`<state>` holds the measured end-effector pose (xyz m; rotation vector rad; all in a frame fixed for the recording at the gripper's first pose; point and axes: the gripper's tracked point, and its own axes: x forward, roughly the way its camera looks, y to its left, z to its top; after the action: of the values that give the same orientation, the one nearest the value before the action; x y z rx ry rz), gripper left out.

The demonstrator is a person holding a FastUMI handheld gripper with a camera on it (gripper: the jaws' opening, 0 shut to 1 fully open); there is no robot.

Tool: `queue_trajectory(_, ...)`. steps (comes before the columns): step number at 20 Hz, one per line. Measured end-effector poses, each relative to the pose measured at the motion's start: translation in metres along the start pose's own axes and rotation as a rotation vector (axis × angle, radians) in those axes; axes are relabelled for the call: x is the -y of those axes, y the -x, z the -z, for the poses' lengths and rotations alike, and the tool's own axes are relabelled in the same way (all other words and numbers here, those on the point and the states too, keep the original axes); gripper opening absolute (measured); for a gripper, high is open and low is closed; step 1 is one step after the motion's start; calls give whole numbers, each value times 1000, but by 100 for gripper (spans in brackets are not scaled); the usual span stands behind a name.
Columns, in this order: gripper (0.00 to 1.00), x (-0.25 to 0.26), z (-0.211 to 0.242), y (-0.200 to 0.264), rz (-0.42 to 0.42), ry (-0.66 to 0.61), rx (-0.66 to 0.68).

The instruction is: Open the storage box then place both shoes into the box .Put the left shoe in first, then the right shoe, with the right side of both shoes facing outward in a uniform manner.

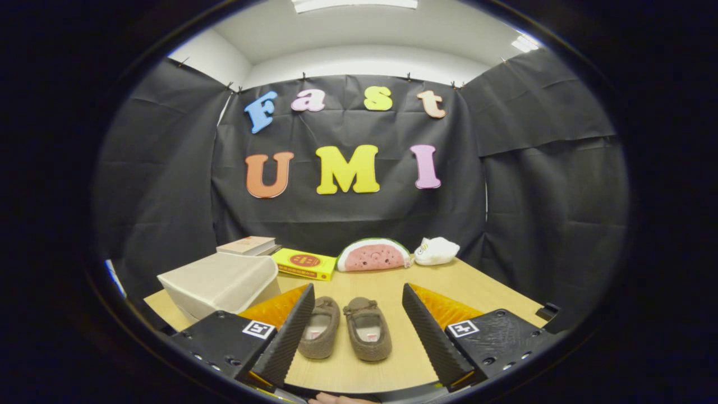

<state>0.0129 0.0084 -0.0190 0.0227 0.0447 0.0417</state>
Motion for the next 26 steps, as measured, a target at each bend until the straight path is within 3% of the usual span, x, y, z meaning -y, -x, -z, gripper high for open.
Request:
queue_trajectory(6, 95, -12, -6, -25, -30, -17, -20)
queue_trajectory(10, 96, -29, -6, -54, -116, -91, -69)
queue_trajectory(19, 95, -114, 23, -125, -566, -349, -303)
queue_trajectory(26, 95, -168, 55, -158, -814, -591, -511)
